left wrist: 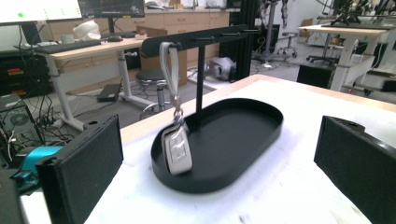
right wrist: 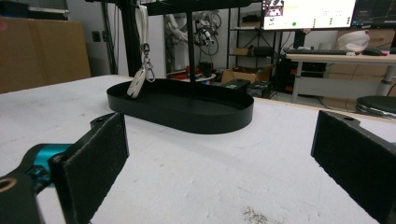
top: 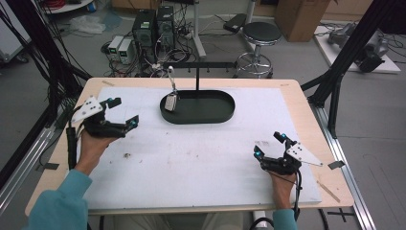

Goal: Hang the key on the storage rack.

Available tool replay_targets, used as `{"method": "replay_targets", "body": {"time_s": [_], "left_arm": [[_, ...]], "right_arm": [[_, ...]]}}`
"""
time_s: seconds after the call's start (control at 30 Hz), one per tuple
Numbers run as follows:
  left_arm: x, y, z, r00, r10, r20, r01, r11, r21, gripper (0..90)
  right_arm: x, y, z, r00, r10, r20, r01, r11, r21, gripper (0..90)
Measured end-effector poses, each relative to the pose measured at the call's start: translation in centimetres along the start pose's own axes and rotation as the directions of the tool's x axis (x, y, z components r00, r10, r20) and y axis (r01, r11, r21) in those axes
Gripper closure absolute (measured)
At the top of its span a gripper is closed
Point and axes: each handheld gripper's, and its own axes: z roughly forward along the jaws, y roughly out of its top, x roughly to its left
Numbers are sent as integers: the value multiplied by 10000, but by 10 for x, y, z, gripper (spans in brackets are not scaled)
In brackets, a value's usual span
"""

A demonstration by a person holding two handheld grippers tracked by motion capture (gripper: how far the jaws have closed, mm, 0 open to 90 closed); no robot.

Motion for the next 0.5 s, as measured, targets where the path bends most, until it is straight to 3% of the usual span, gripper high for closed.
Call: {"method": "replay_targets", "body": {"time_s": [0.23,0.37,0.5], "left_arm": [[-19,-42,-37,9999,-98,82,101,9992,-374,17],[-26,-60,-52,9994,-313,-152,297,9951,-940,17],[-29,-73,-60,9977,-524,-441,476,9935,-1032,17]], "right_arm": [[0,0,0,10000,-51,-12,51,10000,-17,34],[0,0,0,10000,-64,-17,64,10000,-3,35],[0,0,0,10000,-63,-10,63,10000,-18,34]]}}
